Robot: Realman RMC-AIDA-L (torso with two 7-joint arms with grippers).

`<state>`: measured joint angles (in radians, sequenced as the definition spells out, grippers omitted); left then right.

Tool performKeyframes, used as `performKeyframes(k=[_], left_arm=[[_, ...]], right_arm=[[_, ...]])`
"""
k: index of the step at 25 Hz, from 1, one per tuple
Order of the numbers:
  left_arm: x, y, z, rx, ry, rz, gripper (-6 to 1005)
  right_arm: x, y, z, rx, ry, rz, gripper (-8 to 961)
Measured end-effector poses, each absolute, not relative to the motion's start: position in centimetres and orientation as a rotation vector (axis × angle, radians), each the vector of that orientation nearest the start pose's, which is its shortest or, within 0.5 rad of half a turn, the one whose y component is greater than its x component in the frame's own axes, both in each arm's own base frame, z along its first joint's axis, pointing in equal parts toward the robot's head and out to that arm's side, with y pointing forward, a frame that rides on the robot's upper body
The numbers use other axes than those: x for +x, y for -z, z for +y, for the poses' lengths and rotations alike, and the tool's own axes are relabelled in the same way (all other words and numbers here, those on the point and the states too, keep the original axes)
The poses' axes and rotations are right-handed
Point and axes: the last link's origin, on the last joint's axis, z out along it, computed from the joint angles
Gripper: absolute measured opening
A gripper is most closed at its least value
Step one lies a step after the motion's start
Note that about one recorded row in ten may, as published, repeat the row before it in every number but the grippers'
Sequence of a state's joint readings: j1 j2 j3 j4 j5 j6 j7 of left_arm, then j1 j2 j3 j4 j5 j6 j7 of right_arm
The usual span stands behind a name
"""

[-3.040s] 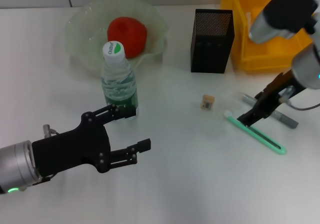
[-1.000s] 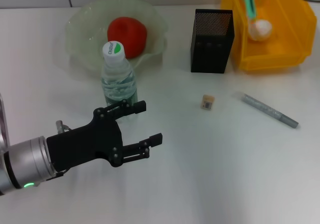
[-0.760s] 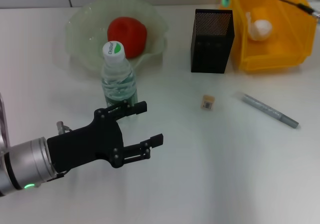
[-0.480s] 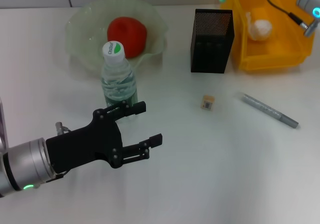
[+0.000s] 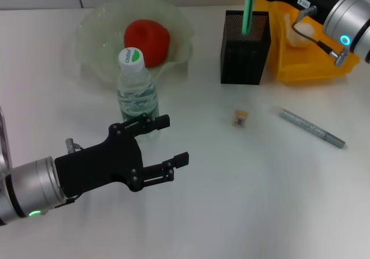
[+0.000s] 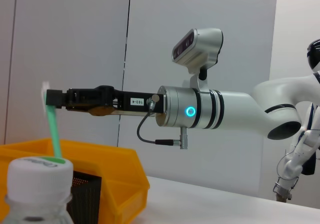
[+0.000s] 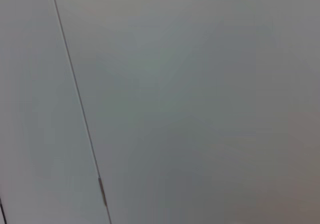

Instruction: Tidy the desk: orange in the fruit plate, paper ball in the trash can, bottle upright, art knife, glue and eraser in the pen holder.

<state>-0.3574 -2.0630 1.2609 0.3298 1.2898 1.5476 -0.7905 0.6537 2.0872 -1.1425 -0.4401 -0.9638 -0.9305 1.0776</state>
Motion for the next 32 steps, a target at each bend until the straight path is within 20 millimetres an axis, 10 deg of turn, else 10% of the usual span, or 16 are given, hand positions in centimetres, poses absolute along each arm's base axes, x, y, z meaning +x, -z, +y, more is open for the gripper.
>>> performKeyframes(k=[8,14,24,32], left_arm=[[-27.4,5.7,25.4,-2.627,1.021,-0.332,799],[-27.5,5.6,25.2,-2.621,1.032,-0.335,799],[-27.4,5.6,25.2,-2.622,1.040,-0.336,798],[-27.2,5.6,25.2,-2.632,1.052,-0.336,798]], right_arm=[[21.2,0.8,41.9,-2.097,-1.014,0.671,344],[18.9,-3.0,40.5,-2.285,-0.978,0.576,468],[10.5,-9.3,35.2,-2.736,-0.163,0.559,582],[10.6,-4.8,36.3,-2.698,0.482,0.608,579]])
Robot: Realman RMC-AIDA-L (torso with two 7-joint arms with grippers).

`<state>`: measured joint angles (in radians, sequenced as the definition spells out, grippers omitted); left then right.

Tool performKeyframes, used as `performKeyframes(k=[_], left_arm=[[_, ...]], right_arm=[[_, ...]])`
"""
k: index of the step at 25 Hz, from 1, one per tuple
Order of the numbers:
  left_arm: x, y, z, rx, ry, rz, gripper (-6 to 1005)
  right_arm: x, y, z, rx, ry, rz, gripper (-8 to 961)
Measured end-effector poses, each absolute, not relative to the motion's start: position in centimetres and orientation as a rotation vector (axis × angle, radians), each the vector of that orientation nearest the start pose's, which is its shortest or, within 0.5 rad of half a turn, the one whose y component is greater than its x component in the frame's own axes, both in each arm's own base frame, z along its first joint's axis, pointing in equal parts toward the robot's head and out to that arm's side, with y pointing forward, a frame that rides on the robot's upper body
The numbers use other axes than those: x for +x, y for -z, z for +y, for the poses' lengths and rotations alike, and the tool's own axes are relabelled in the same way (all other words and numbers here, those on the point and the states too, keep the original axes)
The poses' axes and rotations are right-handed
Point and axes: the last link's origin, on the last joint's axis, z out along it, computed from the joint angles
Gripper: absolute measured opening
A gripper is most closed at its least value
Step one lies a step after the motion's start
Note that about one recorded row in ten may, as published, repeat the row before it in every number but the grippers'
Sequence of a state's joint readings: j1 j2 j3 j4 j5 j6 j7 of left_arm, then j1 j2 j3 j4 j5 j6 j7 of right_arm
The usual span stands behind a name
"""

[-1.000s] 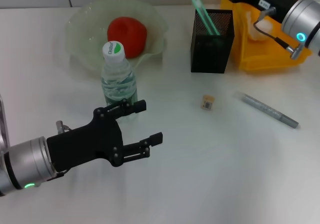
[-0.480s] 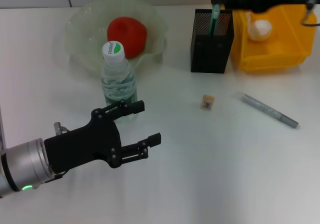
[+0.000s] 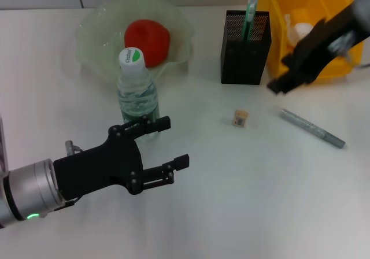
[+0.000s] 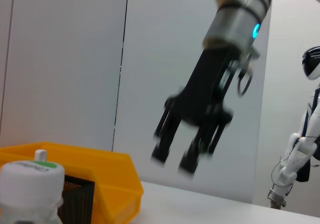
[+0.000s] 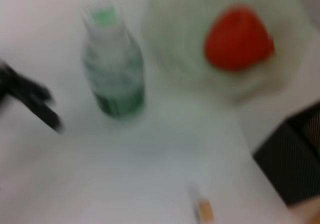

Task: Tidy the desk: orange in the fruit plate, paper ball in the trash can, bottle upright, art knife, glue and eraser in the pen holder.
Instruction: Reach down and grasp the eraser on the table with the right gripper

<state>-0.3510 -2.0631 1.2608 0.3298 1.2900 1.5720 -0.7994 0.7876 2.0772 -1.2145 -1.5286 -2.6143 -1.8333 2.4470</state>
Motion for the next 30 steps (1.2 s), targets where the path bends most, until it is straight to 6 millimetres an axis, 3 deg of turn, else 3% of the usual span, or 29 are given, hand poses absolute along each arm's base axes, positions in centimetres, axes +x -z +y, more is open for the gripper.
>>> performKeyframes(k=[5,11,20,30], left_arm=[[-27.2,5.5,25.2,-2.628,1.053,-0.338,798],[-27.2,5.5,25.2,-2.627,1.054,-0.339,798],[-27.2,5.6,25.5,-2.626,1.045,-0.337,799],[-27.1,5.8,25.5,-2.626,1.044,-0.332,799]], right_arm=[[12.5,-0.2,37.7,-2.646,0.629,0.599,577],[13.8,3.2,38.9,-2.644,0.646,0.584,574],[14.1,5.7,39.4,-2.698,0.662,0.558,572],[14.8,7.6,39.9,-2.703,0.655,0.595,452]])
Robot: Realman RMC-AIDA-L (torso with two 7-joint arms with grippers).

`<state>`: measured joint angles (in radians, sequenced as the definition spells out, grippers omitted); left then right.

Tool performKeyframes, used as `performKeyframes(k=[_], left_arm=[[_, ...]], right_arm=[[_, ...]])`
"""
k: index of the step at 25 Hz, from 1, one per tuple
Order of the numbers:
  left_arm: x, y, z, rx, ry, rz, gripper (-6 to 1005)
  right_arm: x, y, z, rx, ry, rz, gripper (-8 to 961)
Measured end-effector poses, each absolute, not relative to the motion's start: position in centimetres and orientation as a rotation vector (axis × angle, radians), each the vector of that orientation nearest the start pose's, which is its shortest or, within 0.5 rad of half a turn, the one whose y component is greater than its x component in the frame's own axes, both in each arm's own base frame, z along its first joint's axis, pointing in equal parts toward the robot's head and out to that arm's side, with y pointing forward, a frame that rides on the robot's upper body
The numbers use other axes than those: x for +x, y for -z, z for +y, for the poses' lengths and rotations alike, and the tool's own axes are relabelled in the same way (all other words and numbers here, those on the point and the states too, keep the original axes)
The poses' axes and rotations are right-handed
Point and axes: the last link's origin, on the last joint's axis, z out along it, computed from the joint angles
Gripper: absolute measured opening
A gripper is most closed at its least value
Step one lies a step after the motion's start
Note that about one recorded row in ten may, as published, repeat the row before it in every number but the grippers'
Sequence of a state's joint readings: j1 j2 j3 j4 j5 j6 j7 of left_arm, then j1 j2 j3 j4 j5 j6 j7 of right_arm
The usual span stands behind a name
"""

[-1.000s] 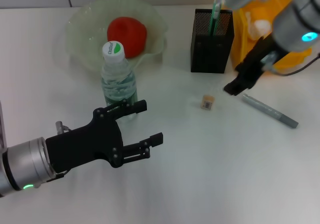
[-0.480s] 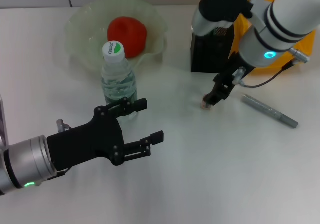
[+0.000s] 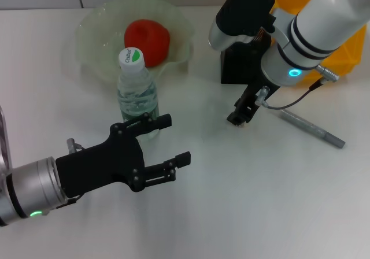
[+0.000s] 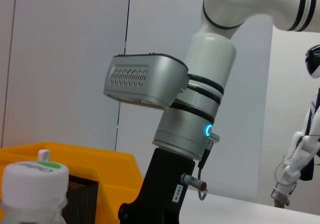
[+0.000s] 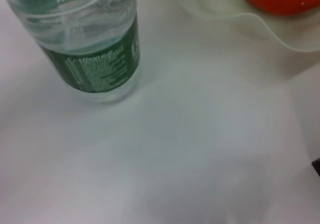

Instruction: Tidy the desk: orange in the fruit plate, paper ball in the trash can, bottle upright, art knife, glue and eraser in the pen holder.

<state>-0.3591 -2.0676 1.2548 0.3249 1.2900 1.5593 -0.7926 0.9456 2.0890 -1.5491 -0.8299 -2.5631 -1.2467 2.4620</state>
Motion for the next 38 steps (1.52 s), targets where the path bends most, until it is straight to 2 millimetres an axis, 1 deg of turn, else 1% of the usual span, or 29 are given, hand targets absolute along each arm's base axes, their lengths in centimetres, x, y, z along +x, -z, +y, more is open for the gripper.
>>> performKeyframes(k=[9,12,13,14,16,17,18,19,22,23,24,26,27,28,29,33,38], left_arm=[[-27.3,5.8,25.4,-2.624,1.034,-0.342,798],[-27.3,5.8,25.4,-2.623,1.031,-0.344,798],[-27.4,5.8,25.4,-2.623,1.030,-0.345,798],[-27.4,5.8,25.4,-2.623,1.030,-0.345,798],[-27.4,5.8,25.4,-2.623,1.030,-0.345,799],[-27.4,5.8,25.3,-2.623,1.032,-0.345,799],[-27.3,5.8,25.3,-2.625,1.035,-0.343,799],[-27.3,5.8,25.3,-2.625,1.035,-0.343,799],[-27.3,5.8,25.3,-2.628,1.036,-0.341,799],[-27.3,5.9,25.3,-2.629,1.037,-0.341,799],[-27.3,5.9,25.3,-2.629,1.037,-0.341,799],[-27.3,5.9,25.2,-2.631,1.038,-0.341,799],[-27.3,5.9,25.2,-2.631,1.039,-0.341,799],[-27.2,5.9,25.2,-2.631,1.039,-0.341,798],[-27.2,5.9,25.2,-2.631,1.039,-0.341,798],[-27.2,5.9,25.3,-2.629,1.044,-0.344,798],[-27.2,5.8,25.3,-2.627,1.045,-0.343,799]], right_arm=[[15.0,7.7,39.8,-2.702,0.654,0.604,228],[14.7,7.3,39.4,-2.713,0.657,0.616,145],[13.7,6.1,39.2,-2.718,0.620,0.610,117],[13.7,6.1,39.2,-2.718,0.620,0.610,117],[12.3,4.3,39.2,-2.708,0.551,0.595,117],[11.4,3.0,39.3,-2.695,0.503,0.586,117],[9.5,0.1,39.4,-2.653,0.415,0.558,116],[9.5,0.1,39.4,-2.653,0.415,0.558,116],[7.7,-3.6,39.9,-2.566,0.328,0.537,116],[7.0,-5.3,40.6,-2.510,0.275,0.542,120],[7.0,-5.3,40.6,-2.510,0.275,0.542,125],[6.8,-6.2,41.6,-2.463,0.239,0.561,133],[6.9,-6.2,42.1,-2.444,0.231,0.576,138],[7.6,-5.8,43.3,-2.418,0.232,0.605,142],[7.6,-5.8,43.3,-2.418,0.232,0.605,147],[9.4,-3.7,44.7,-2.409,0.253,0.655,164],[9.9,-2.8,45.1,-2.410,0.265,0.661,186]])
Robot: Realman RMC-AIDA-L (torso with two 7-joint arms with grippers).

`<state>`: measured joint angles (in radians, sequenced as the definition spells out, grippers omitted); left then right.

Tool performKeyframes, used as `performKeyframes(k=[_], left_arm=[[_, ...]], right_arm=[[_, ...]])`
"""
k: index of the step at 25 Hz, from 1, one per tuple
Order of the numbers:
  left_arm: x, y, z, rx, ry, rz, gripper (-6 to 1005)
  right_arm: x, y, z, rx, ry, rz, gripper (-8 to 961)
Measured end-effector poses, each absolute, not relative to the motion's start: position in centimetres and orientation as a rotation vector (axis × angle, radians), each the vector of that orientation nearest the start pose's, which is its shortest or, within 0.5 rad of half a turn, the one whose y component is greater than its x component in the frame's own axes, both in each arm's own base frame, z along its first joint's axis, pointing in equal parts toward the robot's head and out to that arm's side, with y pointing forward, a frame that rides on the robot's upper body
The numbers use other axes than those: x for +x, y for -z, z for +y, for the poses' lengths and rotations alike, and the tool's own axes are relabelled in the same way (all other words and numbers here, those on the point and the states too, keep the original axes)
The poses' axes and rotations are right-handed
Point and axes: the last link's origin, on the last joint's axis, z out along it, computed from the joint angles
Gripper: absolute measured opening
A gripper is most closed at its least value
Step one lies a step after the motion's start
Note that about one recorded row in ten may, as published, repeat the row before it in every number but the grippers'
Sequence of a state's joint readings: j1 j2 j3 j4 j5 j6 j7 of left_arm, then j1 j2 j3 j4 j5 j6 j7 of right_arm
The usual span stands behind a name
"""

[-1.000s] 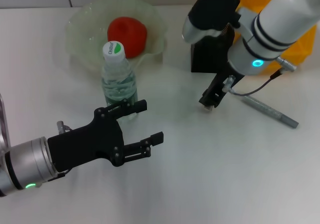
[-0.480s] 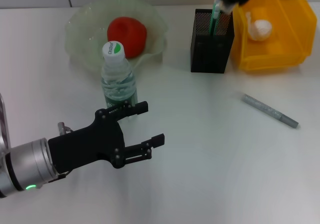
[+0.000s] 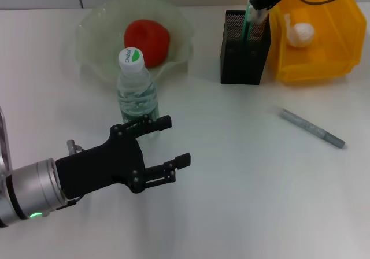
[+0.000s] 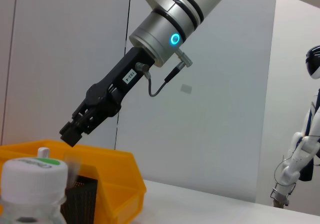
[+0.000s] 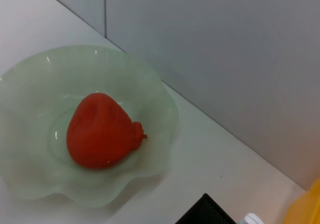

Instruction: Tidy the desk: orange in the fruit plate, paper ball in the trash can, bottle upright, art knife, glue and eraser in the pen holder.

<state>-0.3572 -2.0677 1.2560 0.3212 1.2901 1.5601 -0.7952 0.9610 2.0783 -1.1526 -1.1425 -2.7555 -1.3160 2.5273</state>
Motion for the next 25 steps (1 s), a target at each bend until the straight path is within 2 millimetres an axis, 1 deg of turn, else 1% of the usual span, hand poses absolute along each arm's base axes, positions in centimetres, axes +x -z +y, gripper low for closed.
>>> performKeyframes(k=[6,9,10,11,14,15,16,17,19,20,21,22,23,24,25], left_arm=[[-27.2,5.9,25.4,-2.629,1.042,-0.338,798],[-27.2,5.9,25.3,-2.627,1.042,-0.339,798],[-27.2,5.8,25.3,-2.626,1.042,-0.340,798],[-27.2,5.8,25.3,-2.625,1.042,-0.341,799],[-27.2,5.8,25.3,-2.624,1.043,-0.342,799],[-27.2,5.8,25.3,-2.624,1.043,-0.342,799],[-27.2,5.8,25.3,-2.624,1.043,-0.342,799],[-27.3,5.8,25.3,-2.624,1.043,-0.343,799],[-27.3,5.8,25.2,-2.622,1.042,-0.344,799],[-27.3,5.8,25.2,-2.620,1.043,-0.344,799],[-27.3,5.8,25.2,-2.620,1.043,-0.344,799],[-27.3,5.8,25.3,-2.620,1.043,-0.343,798],[-27.2,5.8,25.3,-2.620,1.044,-0.340,798],[-27.2,5.8,25.3,-2.620,1.044,-0.340,798],[-27.2,5.7,25.4,-2.620,1.044,-0.337,798]], right_arm=[[9.9,-2.7,45.1,-2.408,0.254,0.654,212],[9.8,-3.1,44.9,-2.406,0.245,0.650,376],[9.7,-3.7,44.6,-2.400,0.236,0.644,430],[9.7,-3.7,44.6,-2.400,0.236,0.644,441],[9.4,-4.9,43.5,-2.402,0.241,0.625,474],[9.5,-5.7,42.3,-2.418,0.274,0.624,485],[9.5,-5.7,42.3,-2.418,0.274,0.624,496],[9.6,-6.0,41.5,-2.432,0.300,0.624,507],[10.4,-6.3,39.9,-2.464,0.361,0.639,508],[11.5,-6.0,38.6,-2.497,0.417,0.664,508],[11.5,-6.0,38.6,-2.497,0.417,0.664,507],[12.3,-5.7,38.1,-2.510,0.447,0.682,506],[13.7,-5.0,37.3,-2.525,0.500,0.720,506],[13.7,-5.0,37.3,-2.525,0.500,0.720,505],[15.2,-4.4,36.9,-2.534,0.537,0.750,504]])
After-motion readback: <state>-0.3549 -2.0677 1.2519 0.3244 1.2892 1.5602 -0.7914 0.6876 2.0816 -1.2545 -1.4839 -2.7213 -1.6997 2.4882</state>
